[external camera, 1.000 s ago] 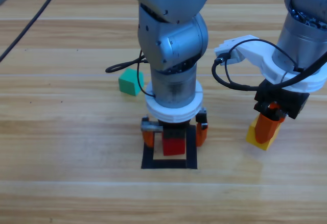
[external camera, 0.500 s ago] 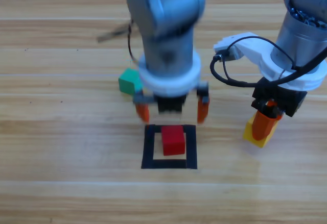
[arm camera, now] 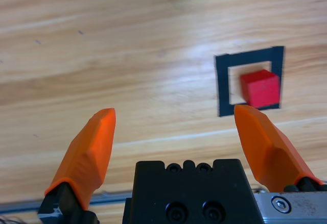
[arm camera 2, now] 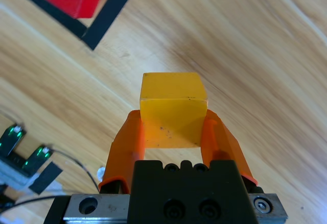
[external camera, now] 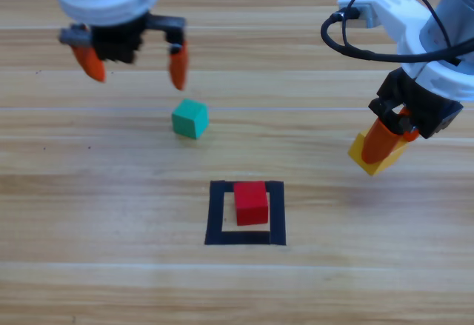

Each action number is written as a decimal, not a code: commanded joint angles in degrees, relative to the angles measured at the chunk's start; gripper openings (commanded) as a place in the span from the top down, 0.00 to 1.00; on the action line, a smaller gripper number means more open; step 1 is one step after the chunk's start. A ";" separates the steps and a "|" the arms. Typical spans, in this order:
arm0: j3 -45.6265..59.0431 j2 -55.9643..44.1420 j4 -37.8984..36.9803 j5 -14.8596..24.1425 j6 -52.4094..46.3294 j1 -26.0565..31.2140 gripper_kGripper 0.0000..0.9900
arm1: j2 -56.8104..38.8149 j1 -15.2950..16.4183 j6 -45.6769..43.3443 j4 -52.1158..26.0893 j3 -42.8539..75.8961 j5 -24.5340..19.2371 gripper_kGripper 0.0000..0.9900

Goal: Stack the blocks in the rectangular block: red at the bottom, yellow in the middle, green on top

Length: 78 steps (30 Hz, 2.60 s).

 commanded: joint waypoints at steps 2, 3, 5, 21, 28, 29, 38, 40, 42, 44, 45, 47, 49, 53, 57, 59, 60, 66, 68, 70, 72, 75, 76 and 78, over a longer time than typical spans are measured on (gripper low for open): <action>-4.51 4.31 -0.62 -6.33 16.85 14.98 0.00 | 3.42 5.54 11.83 -0.63 -1.77 -0.46 1.00; -5.65 4.75 -0.62 -7.21 19.22 16.48 0.00 | 3.60 5.71 14.03 -0.63 -2.03 -0.46 1.00; -6.62 5.02 -0.36 -9.23 23.62 19.38 0.00 | 4.04 8.08 18.86 -0.54 -3.53 -1.87 1.00; -15.67 13.81 3.77 -10.90 38.03 23.33 0.00 | 20.48 14.68 36.97 14.67 -28.58 -6.26 1.00; -17.17 15.12 3.77 -11.60 39.44 23.33 0.00 | 24.17 14.94 37.14 16.16 -33.23 -6.26 1.00; -17.17 15.12 3.77 -11.60 39.70 23.33 0.00 | 24.52 15.03 37.14 16.69 -33.85 -6.35 1.00; -16.99 15.83 3.77 -11.60 39.70 23.33 0.00 | 26.54 16.52 38.37 18.27 -37.19 -7.32 1.00; -16.90 16.00 3.77 -11.60 39.61 23.33 0.00 | 26.89 16.70 38.46 18.36 -37.63 -7.32 1.00; -16.81 16.18 3.77 -11.60 39.52 23.24 0.00 | 27.16 16.87 38.81 18.45 -37.89 -7.32 1.00; -16.73 16.44 3.77 -11.60 39.44 23.24 0.01 | 27.59 16.87 38.99 18.45 -38.16 -7.32 1.00; -16.73 16.44 3.77 -11.60 39.44 23.24 0.01 | 27.86 16.87 39.08 18.45 -38.24 -7.32 1.00; -16.73 16.62 3.77 -11.78 39.44 23.24 0.01 | 28.47 16.87 39.25 18.45 -38.42 -7.32 1.00; -16.73 16.79 3.77 -12.13 39.52 23.24 0.01 | 28.91 16.87 39.25 18.45 -38.60 -7.32 1.00; -16.73 17.23 3.77 -12.66 39.88 23.24 0.02 | 29.62 16.87 39.34 18.53 -39.04 -7.58 1.00; -16.81 18.38 3.77 -12.92 39.96 23.24 0.02 | 30.76 16.87 39.34 18.53 -39.56 -7.67 1.00; -16.90 18.64 3.77 -13.01 40.05 23.24 0.03 | 31.11 16.87 39.43 18.53 -39.74 -7.67 1.00; -16.90 18.73 3.77 -13.10 40.05 23.24 0.03 | 31.29 16.87 39.43 18.53 -39.83 -7.67 1.00; -16.99 19.17 3.77 -13.36 40.23 23.24 0.03 | 32.16 16.87 39.52 18.53 -40.35 -7.67 1.00; -17.08 19.34 3.77 -13.36 40.32 23.24 0.03 | 32.34 16.87 39.43 18.53 -40.53 -7.76 1.00; -17.08 19.52 3.69 -13.36 40.32 23.24 0.03 | 32.60 16.87 39.43 18.53 -40.71 -7.76 1.00; -17.17 19.78 3.69 -13.27 40.32 23.24 0.03 | 32.78 16.87 39.43 18.62 -40.79 -7.76 1.00; -17.17 19.96 3.69 -13.36 40.40 23.24 0.03 | 32.96 16.87 39.34 18.62 -40.97 -7.58 0.77; -17.17 19.96 3.69 -13.36 40.40 23.24 0.03 | 33.04 16.87 39.25 18.62 -41.14 -7.67 0.59; -17.25 20.05 3.69 -13.36 40.49 23.24 0.04 | 33.13 16.87 39.43 19.32 -41.94 -7.85 0.04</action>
